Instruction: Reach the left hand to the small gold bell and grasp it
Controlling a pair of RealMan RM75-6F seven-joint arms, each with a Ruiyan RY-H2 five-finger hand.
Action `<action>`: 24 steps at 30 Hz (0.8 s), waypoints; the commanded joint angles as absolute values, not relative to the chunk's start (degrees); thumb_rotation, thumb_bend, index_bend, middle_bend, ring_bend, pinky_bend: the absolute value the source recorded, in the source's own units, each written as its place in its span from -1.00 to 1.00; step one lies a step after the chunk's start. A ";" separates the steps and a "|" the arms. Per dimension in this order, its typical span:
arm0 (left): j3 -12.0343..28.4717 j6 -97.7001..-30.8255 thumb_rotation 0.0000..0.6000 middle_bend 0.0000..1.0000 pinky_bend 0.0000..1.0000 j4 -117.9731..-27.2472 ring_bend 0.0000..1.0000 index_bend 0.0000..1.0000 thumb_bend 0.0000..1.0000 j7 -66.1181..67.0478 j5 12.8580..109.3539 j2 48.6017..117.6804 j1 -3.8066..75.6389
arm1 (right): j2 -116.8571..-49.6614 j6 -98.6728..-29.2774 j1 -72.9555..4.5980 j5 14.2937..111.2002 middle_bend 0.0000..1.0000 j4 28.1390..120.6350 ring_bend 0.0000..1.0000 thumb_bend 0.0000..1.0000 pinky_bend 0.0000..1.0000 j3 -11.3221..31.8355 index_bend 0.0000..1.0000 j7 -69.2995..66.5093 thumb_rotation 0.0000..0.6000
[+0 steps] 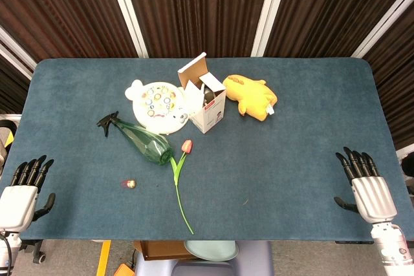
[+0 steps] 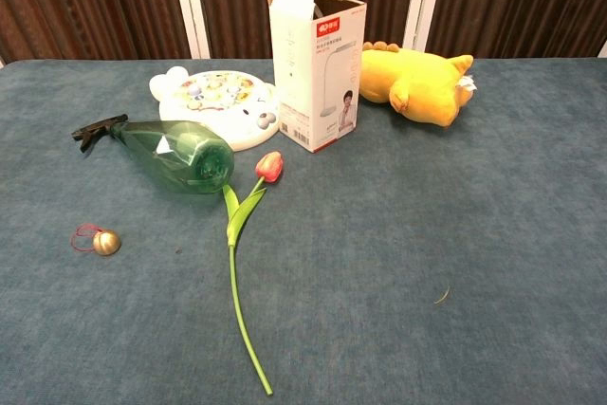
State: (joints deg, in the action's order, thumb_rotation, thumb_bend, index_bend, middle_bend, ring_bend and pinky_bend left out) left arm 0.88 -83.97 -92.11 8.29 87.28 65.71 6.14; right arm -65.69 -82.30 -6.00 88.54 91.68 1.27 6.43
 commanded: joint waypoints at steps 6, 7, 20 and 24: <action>0.49 -85.36 1.00 -0.82 -0.41 -87.71 -0.79 -0.93 -0.12 1.16 95.19 72.40 8.94 | -65.17 -83.09 -5.50 90.22 -1.00 91.89 -1.00 -0.53 -1.00 0.27 -1.00 5.49 1.00; 0.83 -86.04 1.00 -0.59 -0.06 -86.06 -0.54 -0.86 -0.12 0.34 96.12 74.46 9.39 | -65.08 -83.32 -5.38 90.47 -1.00 91.86 -1.00 -0.53 -1.00 0.15 -1.00 5.33 1.00; 2.00 -77.33 1.00 1.00 1.00 -74.50 1.00 -0.07 -0.12 5.16 97.02 87.90 17.30 | -64.65 -83.63 -4.99 91.12 -1.00 92.17 -1.00 -0.53 -1.00 -0.28 -1.00 4.59 1.00; 3.02 -76.70 1.00 1.00 1.00 -72.32 1.00 0.01 -0.12 4.58 96.08 90.64 18.77 | -64.22 -82.76 -5.27 91.21 -1.00 92.49 -1.00 -0.53 -1.00 -0.56 -1.00 4.17 1.00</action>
